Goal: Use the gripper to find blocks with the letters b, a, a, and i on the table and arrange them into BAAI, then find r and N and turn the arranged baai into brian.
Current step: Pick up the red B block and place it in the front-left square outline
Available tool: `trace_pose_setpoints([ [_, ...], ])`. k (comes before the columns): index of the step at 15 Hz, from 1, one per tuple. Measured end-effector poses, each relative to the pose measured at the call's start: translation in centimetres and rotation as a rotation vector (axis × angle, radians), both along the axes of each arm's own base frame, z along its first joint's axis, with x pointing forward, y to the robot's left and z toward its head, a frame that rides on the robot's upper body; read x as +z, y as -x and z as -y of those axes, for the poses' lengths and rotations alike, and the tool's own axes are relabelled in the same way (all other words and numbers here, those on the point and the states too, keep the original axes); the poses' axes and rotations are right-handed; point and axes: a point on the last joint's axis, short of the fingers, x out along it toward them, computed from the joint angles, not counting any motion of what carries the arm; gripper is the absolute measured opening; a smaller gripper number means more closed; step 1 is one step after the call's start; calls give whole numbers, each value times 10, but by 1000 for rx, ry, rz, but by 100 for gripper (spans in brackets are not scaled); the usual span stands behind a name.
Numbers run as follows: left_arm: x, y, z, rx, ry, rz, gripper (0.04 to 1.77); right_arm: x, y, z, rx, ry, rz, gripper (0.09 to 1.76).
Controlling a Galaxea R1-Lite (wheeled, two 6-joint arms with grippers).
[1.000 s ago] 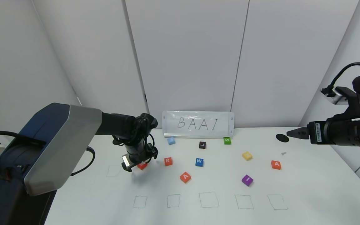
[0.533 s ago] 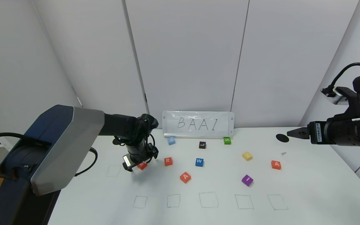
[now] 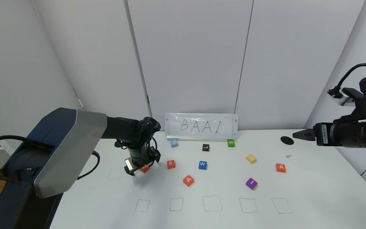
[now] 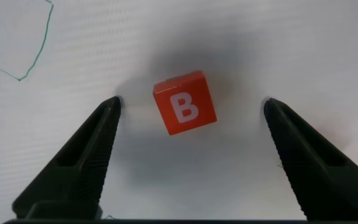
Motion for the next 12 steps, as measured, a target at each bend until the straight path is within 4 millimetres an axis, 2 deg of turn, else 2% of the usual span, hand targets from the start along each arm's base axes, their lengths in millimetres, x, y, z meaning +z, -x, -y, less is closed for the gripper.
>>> trace_pose_setpoints([
  [3, -2, 0, 1, 0, -5, -4, 112, 0, -1, 2, -5, -1, 2, 171],
  [6, -5, 0, 1, 1, -10, -8, 80, 0, -1, 3, -7, -2, 2, 171],
  [7, -5, 0, 1, 1, -11, -9, 61, 0, -1, 3, -8, -3, 1, 171],
  [8, -6, 0, 1, 0, -11, -9, 56, 0, -1, 3, -8, -3, 1, 171],
  [12, -6, 0, 2, -1, -11, -10, 56, 0, -1, 3, -9, -3, 0, 171],
])
